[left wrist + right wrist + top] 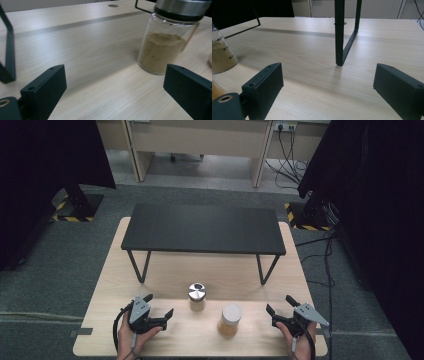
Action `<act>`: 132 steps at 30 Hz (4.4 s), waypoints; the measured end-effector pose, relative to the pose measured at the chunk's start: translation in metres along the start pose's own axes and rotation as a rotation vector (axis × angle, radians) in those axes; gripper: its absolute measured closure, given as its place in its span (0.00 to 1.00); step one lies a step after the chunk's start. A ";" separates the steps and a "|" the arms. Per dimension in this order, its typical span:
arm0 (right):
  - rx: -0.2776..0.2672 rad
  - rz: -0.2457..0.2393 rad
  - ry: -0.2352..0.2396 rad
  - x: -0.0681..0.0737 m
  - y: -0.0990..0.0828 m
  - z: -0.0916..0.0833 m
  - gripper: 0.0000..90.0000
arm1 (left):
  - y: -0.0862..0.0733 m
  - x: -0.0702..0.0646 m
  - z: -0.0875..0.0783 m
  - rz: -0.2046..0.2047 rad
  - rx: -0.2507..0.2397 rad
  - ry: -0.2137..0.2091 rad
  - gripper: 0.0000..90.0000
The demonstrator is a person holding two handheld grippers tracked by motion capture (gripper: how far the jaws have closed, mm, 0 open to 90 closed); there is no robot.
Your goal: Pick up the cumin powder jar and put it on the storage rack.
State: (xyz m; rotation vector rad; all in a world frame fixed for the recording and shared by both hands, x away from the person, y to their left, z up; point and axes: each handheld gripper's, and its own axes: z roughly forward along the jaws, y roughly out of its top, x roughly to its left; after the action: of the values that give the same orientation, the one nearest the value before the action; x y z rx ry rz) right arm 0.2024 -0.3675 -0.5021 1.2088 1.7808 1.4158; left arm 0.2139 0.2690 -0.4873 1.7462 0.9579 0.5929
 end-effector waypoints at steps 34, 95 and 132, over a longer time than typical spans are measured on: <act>-0.001 0.003 0.009 -0.002 0.000 0.000 0.10 | 0.038 -0.031 0.083 0.072 0.068 -0.171 0.07; 0.007 -0.006 0.009 -0.001 0.001 0.001 0.10 | 0.052 -0.034 0.052 0.074 -0.071 -0.137 0.34; 0.008 -0.014 0.008 0.000 0.001 0.001 0.10 | 0.101 -0.034 -0.004 0.044 -0.154 -0.115 0.34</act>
State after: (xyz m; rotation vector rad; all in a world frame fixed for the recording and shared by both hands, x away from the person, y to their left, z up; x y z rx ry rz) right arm 0.2035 -0.3672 -0.5010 1.1944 1.7986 1.4087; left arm 0.2249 0.2263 -0.3907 1.6489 0.7757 0.5723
